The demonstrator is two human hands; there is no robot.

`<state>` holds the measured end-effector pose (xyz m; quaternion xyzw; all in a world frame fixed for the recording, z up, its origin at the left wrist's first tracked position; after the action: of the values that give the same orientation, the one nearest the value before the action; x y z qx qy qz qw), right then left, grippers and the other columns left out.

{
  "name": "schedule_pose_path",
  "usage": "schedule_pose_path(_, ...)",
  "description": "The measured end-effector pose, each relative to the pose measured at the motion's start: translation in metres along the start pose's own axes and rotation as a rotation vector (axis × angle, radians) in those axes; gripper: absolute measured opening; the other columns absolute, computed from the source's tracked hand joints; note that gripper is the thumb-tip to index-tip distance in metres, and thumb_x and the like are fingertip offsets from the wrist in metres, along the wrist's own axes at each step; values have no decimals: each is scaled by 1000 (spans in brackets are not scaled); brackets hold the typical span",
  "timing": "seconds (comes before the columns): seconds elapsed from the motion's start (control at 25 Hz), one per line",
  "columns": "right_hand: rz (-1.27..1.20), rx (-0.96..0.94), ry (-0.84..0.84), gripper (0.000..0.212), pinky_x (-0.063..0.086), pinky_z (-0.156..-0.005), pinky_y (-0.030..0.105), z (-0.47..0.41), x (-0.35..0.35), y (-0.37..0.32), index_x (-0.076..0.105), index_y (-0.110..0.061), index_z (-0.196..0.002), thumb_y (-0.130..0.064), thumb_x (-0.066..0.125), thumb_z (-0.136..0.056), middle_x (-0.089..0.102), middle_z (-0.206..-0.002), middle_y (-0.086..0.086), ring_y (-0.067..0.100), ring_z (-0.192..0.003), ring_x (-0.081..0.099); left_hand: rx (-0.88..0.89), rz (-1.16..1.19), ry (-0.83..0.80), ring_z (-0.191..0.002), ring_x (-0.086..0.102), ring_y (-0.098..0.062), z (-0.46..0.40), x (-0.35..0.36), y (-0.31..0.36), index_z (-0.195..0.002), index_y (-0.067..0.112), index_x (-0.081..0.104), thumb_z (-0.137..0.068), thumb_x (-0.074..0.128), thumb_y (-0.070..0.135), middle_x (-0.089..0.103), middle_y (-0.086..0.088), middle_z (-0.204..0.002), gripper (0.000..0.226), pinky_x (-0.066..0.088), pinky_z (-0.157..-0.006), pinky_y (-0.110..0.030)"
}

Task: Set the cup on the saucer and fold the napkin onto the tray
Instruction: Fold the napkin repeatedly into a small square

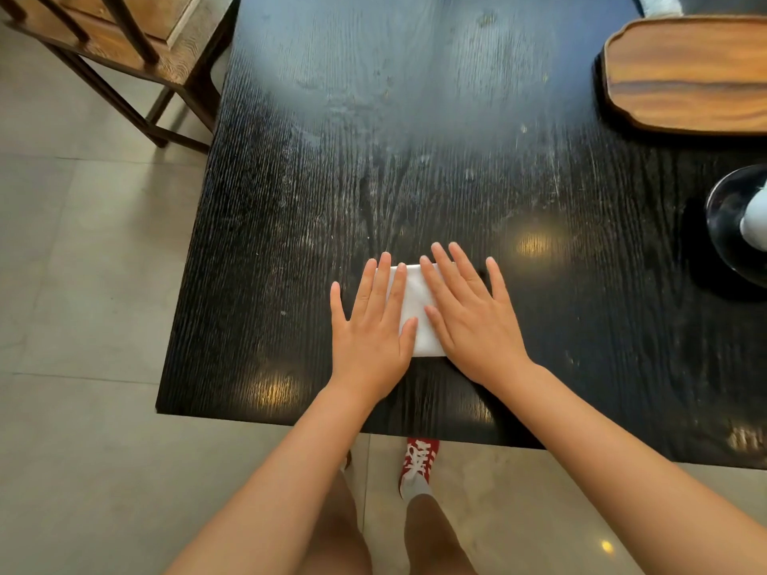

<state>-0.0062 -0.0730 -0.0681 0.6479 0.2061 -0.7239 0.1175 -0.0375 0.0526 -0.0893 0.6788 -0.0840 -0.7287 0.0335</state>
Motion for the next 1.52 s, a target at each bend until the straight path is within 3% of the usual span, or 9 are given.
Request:
schedule_pose_path(0.44,37,94,-74,59,-2,-114,53,5,11,0,-3,-23,-146,-41,19,-94,-12,-153,0,18,-143,-9,48,9,-66,-143,-3,-21,4,-1,-2,-146,29,1,-92,21,47,-2,-6,-156,60,1,-111,-56)
schedule_pose_path(0.56,37,110,-80,60,3,-114,54,30,11,-8,-2,-21,-145,-42,21,-94,-7,-155,2,21,-144,-4,66,19,-110,-144,0,-25,25,-2,5,-146,26,2,-92,23,47,-1,-8,-156,62,4,-111,-57)
schedule_pose_path(0.72,42,124,-95,60,13,-113,56,54,13,-14,2,-19,-145,-42,20,-92,0,-155,5,23,-144,4,29,185,-200,-144,-17,-19,52,-4,15,-146,27,-10,-96,26,40,-18,-1,-155,62,-4,-116,-48)
schedule_pose_path(0.8,32,137,-95,60,14,-112,56,54,11,-14,4,-18,-145,-41,21,-92,2,-154,5,23,-144,6,-175,407,-112,-145,10,-23,58,-17,14,-148,15,12,-94,42,25,11,-8,-158,63,17,-115,-42)
schedule_pose_path(0.92,21,150,-94,61,13,-112,56,55,12,-17,5,-17,-145,-41,22,-92,3,-154,6,24,-143,6,-467,546,60,-112,48,-21,66,-30,5,-136,6,41,-92,50,16,51,-9,-126,46,42,-90,-28)
schedule_pose_path(1.0,11,168,-87,61,12,-113,55,61,13,-18,6,-17,-146,-41,23,-92,3,-154,6,24,-143,5,-587,690,5,-95,53,-15,66,-28,3,-128,8,50,-93,50,17,57,-1,-102,36,42,-77,-21)
schedule_pose_path(1.12,-33,169,-124,62,2,-115,51,65,14,-18,-3,-20,-146,-40,27,-95,-5,-156,5,22,-143,-6,-728,850,-121,-82,56,-16,60,-25,-7,-94,16,62,-87,55,15,55,9,-74,9,43,-65,-21)
schedule_pose_path(1.36,-285,415,-58,75,4,-117,42,75,1,-15,-1,-20,-148,-39,45,-92,4,-159,7,20,-146,4,-638,956,-260,-78,59,-12,56,-35,-8,-84,21,60,-84,57,15,63,6,-80,7,49,-68,-28)
schedule_pose_path(1.52,-743,631,121,63,37,-105,38,94,-8,-7,28,-11,-143,-20,57,-89,40,-145,10,22,-131,39,-673,1073,-284,-87,64,-16,65,-40,2,-89,24,58,-86,53,14,66,-3,-91,12,58,-73,-35)
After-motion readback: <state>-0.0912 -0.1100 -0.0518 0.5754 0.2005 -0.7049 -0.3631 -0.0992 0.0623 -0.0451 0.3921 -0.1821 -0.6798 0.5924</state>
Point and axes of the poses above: each hand's wrist, its own z-axis away from the middle knuckle, its own x-axis out of the palm, y = z × x, the point moved 5 cm from there along -z, towards the middle knuckle
